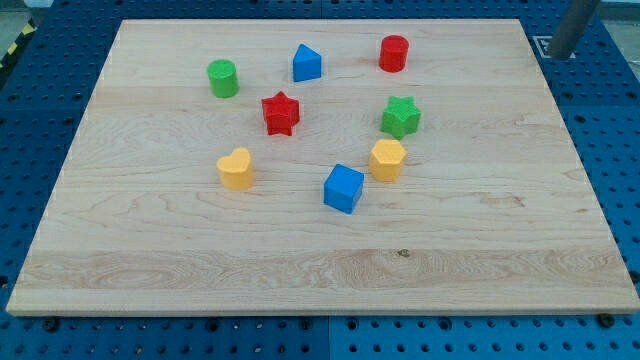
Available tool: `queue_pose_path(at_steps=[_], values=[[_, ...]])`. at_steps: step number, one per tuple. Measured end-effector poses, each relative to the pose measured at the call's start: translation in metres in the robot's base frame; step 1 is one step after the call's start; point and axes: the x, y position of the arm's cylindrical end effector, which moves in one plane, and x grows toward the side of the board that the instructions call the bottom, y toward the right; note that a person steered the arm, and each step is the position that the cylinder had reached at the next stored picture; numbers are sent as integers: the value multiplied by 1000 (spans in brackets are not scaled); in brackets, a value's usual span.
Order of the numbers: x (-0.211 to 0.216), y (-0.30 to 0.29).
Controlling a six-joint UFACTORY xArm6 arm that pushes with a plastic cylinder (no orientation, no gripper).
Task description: Move your arm towards yellow hexagon
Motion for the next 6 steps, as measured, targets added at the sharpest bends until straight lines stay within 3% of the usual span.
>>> queue_pose_path(at_steps=[1,2,3,4,5,6], values=[[0,-20],[48,-18],[133,-27],[192,-66],[194,-141],[194,-157]])
